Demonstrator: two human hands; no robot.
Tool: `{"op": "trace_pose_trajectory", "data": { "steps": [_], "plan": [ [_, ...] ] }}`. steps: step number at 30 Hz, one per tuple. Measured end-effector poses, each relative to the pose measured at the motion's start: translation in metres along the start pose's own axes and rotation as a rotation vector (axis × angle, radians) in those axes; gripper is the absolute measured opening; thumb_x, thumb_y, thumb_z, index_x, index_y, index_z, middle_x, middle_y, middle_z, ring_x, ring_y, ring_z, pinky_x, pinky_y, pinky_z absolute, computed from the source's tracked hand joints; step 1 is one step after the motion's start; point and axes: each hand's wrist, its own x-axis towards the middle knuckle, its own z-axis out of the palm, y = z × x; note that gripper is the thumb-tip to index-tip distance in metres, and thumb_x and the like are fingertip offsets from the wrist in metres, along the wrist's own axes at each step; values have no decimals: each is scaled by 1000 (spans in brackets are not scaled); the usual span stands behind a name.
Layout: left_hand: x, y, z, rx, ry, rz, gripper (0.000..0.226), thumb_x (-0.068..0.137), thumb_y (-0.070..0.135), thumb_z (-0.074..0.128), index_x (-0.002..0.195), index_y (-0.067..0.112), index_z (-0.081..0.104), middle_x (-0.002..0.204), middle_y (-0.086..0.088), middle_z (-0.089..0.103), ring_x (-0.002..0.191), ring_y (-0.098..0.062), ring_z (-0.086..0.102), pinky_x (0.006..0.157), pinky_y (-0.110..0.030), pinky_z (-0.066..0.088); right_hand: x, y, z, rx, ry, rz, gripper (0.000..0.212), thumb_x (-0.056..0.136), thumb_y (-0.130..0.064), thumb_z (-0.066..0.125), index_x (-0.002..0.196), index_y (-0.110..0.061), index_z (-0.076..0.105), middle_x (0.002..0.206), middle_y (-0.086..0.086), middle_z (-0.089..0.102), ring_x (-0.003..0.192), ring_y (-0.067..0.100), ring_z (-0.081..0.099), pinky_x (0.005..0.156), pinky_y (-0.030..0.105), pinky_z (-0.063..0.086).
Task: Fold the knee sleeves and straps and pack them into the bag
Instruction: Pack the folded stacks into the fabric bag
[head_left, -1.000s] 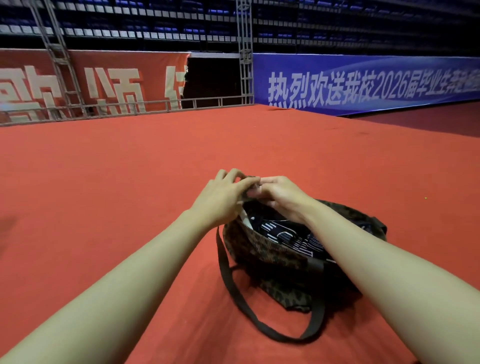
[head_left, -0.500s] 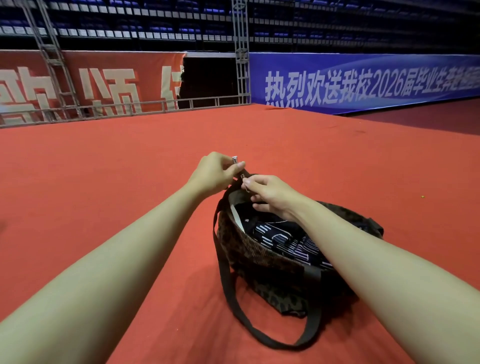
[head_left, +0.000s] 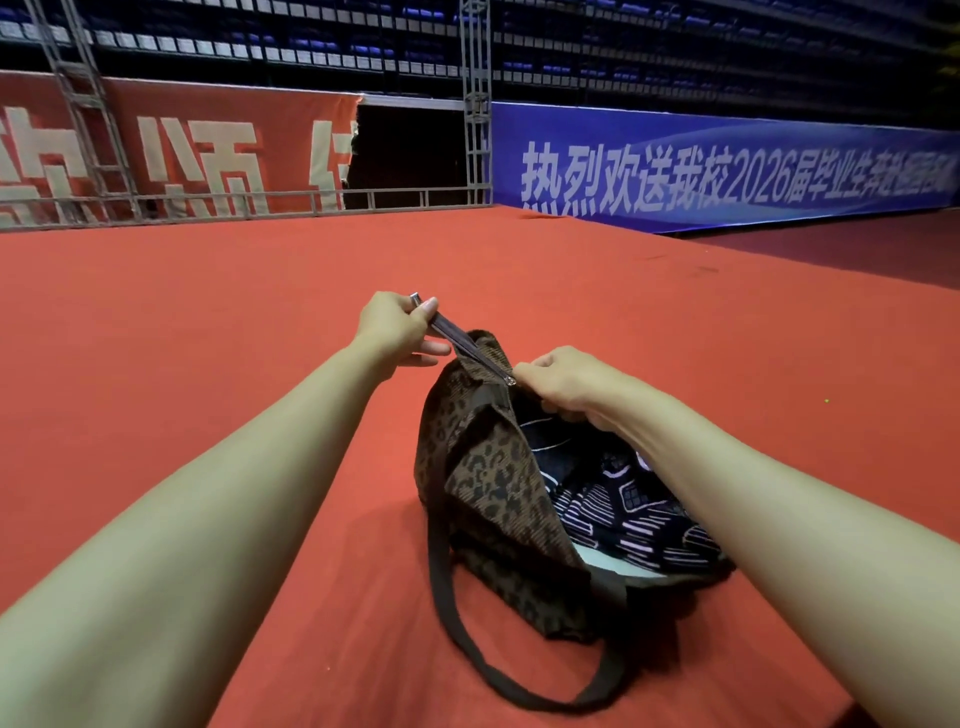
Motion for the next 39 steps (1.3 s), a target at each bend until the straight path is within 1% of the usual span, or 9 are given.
{"op": "trace_pose_trajectory", "data": {
  "steps": [8, 14, 18, 25, 30, 31, 33, 35, 39],
  "plan": [
    [18, -27, -14, -154, 145, -117, 27, 110, 24, 54, 110, -3, 58, 107, -22, 70, 56, -18, 74, 51, -35, 63, -12, 5, -8, -193, -51, 76, 40, 91, -38, 57, 62, -24, 34, 47, -3, 38, 42, 20, 21, 45, 24, 11],
    [20, -45, -20, -144, 124, -160, 34, 109, 25, 54, 119, -7, 60, 96, -18, 71, 56, -17, 74, 51, -37, 64, -29, 4, -21, -204, -69, 38, 26, 95, -42, 58, 77, -26, 47, 44, -6, 38, 43, 18, 24, 45, 25, 14],
    [24, -55, -29, -196, 175, -202, 36, 109, 24, 55, 127, -8, 57, 95, -18, 71, 56, -19, 75, 45, -31, 59, -41, 3, -28, -289, -92, 68, 26, 93, -40, 56, 73, -24, 51, 45, -5, 43, 41, 18, 27, 44, 24, 16],
    [22, -77, -30, -163, 205, -253, 31, 109, 27, 54, 118, -3, 60, 102, -20, 72, 60, -18, 73, 46, -34, 61, -63, 12, -44, -303, -112, 60, 33, 92, -38, 57, 66, -21, 45, 48, -2, 38, 49, 22, 27, 54, 32, 20],
    [17, -77, -29, -112, 206, -265, 35, 109, 27, 54, 124, -4, 59, 101, -21, 71, 63, -21, 71, 44, -34, 60, -78, 18, -47, -240, -174, 54, 38, 95, -35, 56, 62, -17, 53, 51, -2, 59, 44, 15, 36, 53, 30, 28],
    [15, -75, -28, -55, 208, -250, 35, 109, 27, 54, 126, -3, 58, 107, -22, 70, 67, -23, 71, 49, -37, 62, -79, 20, -47, -249, -166, 28, 40, 98, -37, 56, 65, -15, 57, 51, -3, 59, 45, 14, 39, 53, 29, 31],
    [9, -66, -25, 284, 259, -125, 31, 106, 25, 57, 128, 4, 56, 125, -22, 63, 92, -33, 68, 77, -49, 63, -77, 21, -52, -271, -123, -80, 44, 103, -46, 55, 73, -14, 63, 54, -5, 57, 49, 14, 44, 56, 29, 36],
    [-3, -56, -15, 642, 292, 117, 37, 99, 19, 60, 133, 13, 49, 136, -17, 51, 124, -41, 50, 102, -55, 47, -74, 19, -62, -318, -74, -180, 43, 106, -46, 50, 79, -20, 71, 61, -7, 59, 53, 12, 49, 59, 30, 40],
    [-44, -34, 26, 786, 105, 514, 47, 87, 15, 55, 133, 20, 52, 140, -9, 50, 134, -35, 39, 107, -53, 36, -68, 26, -74, -516, -76, -236, 27, 107, -31, 51, 92, -30, 73, 84, -13, 73, 80, 12, 68, 70, 28, 51]
  ]
}}
